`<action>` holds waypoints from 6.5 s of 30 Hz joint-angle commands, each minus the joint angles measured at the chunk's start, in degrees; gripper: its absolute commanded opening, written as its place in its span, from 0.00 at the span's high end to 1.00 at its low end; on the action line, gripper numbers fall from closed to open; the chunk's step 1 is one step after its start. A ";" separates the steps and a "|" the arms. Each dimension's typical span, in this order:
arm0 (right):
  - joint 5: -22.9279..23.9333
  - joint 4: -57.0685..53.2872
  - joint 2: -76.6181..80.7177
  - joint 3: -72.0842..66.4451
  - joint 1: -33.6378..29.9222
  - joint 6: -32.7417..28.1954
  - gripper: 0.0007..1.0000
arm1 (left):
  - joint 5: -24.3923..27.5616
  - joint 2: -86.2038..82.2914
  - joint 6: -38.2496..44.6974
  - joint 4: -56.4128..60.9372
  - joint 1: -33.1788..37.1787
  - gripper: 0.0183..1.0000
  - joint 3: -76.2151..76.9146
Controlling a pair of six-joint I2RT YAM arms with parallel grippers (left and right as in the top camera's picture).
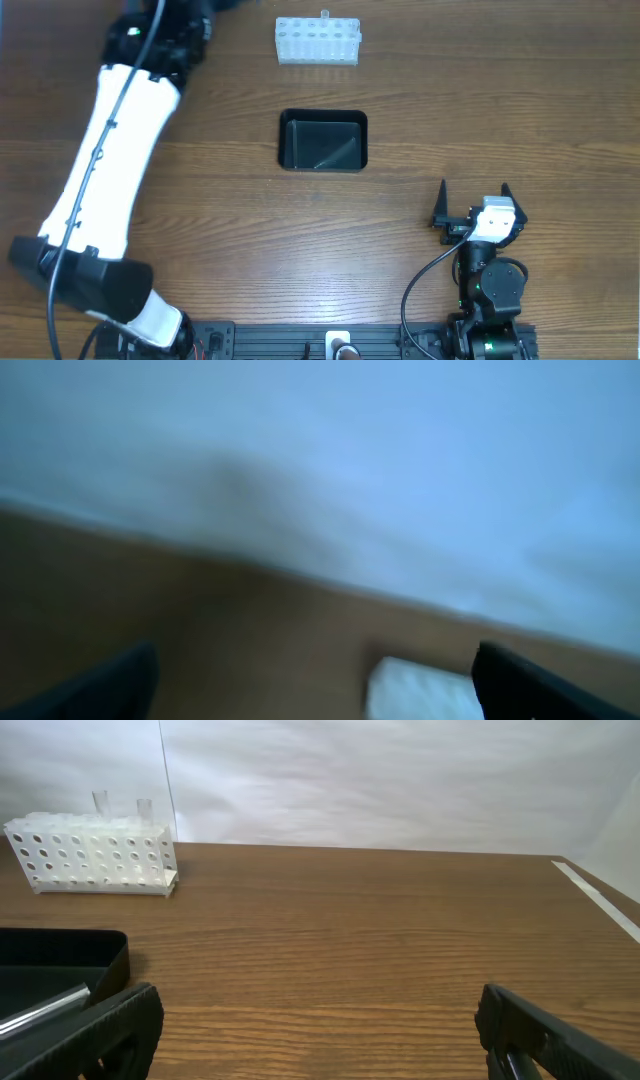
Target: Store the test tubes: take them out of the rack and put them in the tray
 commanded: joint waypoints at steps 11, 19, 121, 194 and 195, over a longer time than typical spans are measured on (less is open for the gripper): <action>0.50 -0.07 -0.52 -0.35 -0.26 -0.11 0.01 | 20.81 -41.03 16.74 35.82 14.60 0.00 -56.19; 0.50 -0.07 -0.52 -0.35 -0.26 -0.11 0.01 | 23.41 -69.42 18.14 41.57 17.16 0.00 -83.58; -3.06 11.98 110.29 78.09 24.24 16.33 0.01 | 30.18 -100.24 18.12 29.05 19.06 0.00 -107.43; 15.52 7.30 137.87 108.19 22.64 13.81 0.83 | 30.18 -100.24 18.12 29.05 19.06 0.00 -107.43; 16.00 7.30 137.87 108.19 22.67 13.81 0.84 | 30.18 -100.26 18.12 29.03 19.06 0.00 -107.43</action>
